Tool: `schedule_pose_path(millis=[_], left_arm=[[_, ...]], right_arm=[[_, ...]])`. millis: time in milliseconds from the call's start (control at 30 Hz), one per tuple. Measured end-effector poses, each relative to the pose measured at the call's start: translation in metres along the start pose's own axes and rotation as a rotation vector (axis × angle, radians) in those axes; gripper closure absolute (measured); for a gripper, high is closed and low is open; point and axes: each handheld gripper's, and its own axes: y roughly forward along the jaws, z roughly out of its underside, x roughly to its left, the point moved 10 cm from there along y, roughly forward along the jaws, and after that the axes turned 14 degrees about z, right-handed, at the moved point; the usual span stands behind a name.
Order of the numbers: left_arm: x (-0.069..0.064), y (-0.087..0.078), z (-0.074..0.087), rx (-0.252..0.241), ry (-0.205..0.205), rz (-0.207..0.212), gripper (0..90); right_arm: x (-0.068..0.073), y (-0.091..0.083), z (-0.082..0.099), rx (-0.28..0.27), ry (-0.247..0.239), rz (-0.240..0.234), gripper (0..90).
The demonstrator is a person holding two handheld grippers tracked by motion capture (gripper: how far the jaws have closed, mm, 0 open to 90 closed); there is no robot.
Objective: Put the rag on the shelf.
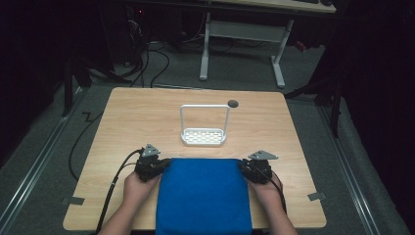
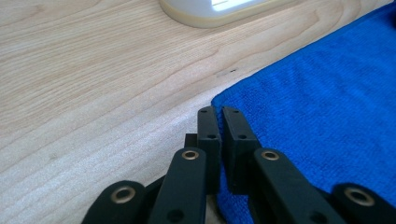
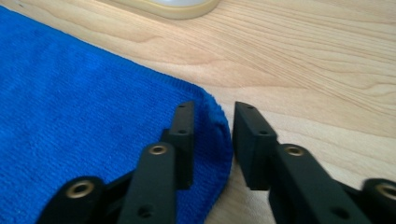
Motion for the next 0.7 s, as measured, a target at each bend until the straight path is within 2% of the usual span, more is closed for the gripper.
schedule_pose_path(millis=[67, 100, 300, 333, 367, 400, 500, 700], left_arm=[[-0.002, -0.001, 0.000, -0.008, -0.013, 0.014, 86.6], [-0.003, -0.002, -0.001, -0.015, -0.014, 0.015, 86.6], [-0.008, -0.010, -0.008, -0.057, -0.016, 0.031, 87.0], [-0.010, -0.014, -0.012, -0.078, -0.009, 0.027, 87.0], [-0.010, -0.014, -0.012, -0.078, -0.009, 0.027, 87.1], [-0.013, -0.019, -0.015, -0.100, 0.004, 0.022, 87.1], [-0.018, -0.026, -0.021, -0.136, 0.016, 0.022, 87.2], [-0.024, -0.038, -0.030, -0.197, 0.025, 0.021, 87.3]], right_arm=[[0.002, -0.001, 0.000, 0.005, 0.002, -0.026, 87.3], [0.002, -0.003, -0.002, -0.004, 0.003, -0.030, 87.9], [0.002, -0.013, -0.008, -0.045, 0.016, -0.036, 88.3], [0.003, -0.018, -0.011, -0.072, 0.008, -0.047, 88.3], [0.003, -0.021, -0.012, -0.078, 0.014, -0.049, 88.3], [0.003, -0.024, -0.014, -0.092, 0.014, -0.048, 88.4], [0.002, -0.032, -0.019, -0.132, 0.038, -0.060, 88.4], [0.005, -0.049, -0.031, -0.210, 0.033, -0.065, 88.4]])
